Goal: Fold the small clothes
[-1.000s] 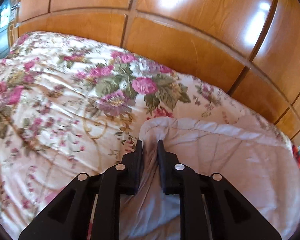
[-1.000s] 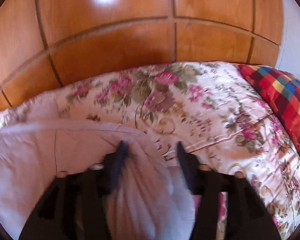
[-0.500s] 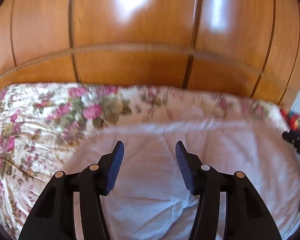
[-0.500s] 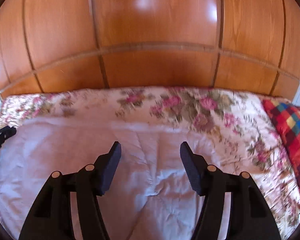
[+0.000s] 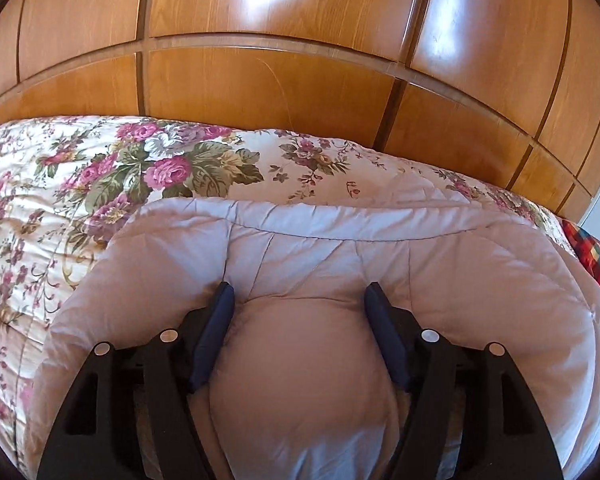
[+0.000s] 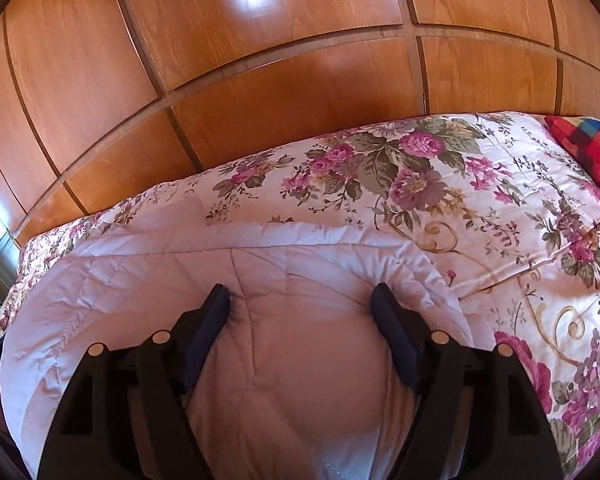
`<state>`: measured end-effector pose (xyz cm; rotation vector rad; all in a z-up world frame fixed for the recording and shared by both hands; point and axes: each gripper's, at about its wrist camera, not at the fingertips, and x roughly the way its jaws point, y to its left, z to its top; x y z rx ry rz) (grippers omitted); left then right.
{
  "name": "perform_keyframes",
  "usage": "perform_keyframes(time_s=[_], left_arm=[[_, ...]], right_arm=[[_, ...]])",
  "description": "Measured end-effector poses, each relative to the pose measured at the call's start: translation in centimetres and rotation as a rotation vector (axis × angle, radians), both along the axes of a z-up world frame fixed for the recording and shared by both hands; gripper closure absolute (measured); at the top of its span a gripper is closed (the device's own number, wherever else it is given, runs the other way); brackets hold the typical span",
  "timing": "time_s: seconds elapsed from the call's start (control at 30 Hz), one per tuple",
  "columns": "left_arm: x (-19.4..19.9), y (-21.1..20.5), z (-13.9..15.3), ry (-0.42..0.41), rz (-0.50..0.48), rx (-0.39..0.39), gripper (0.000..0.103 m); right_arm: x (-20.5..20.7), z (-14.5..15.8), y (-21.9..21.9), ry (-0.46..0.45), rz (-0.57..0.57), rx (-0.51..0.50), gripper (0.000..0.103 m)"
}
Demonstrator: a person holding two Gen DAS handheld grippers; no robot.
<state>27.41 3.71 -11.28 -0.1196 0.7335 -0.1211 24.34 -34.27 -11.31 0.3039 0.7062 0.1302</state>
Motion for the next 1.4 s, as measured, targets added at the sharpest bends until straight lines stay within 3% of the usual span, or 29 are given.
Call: perform_keyframes(time_s=[0.13,0.27,0.37,0.57,0.8,1.03,1.2,1.4], left_arm=[[-0.6,0.0,0.7,-0.006,0.002,0.003,0.032],[-3.6,0.3,3.1,-0.067,0.003,-0.028,0.028],[-6.5,0.0,4.6,-0.126,-0.016,-0.084,0.028],[-11.8,-2.1,5.0,-0.146,-0.073,-0.128,0.028],[-14.6,-4.9,3.1,-0.117,-0.129,-0.023,0.028],[-15.2,-4.5,1.5,-0.061,-0.109,-0.061,0.028],[-15.6,-4.3,1.6,-0.06,-0.111,-0.063,0.028],[-16.4,-4.1,1.9,-0.067,-0.108,-0.093,0.028]], right_arm=[[-1.7,2.1,-0.4,-0.032,-0.027,0.018,0.028],[-6.6,5.0,-2.3,-0.094,-0.076,0.197,0.026],[-10.5,5.8,-3.4,-0.119,-0.113,0.248,0.024],[-18.0,4.0,-5.6,-0.077,-0.194,0.383,0.021],[-24.6,0.2,-6.2,0.027,-0.255,0.505,0.019],[-23.9,-2.5,-4.6,0.077,-0.208,0.596,0.019],[-21.5,-3.3,-3.0,0.024,-0.172,0.638,0.018],[-19.6,-3.7,-3.1,-0.049,-0.215,0.68,0.015]])
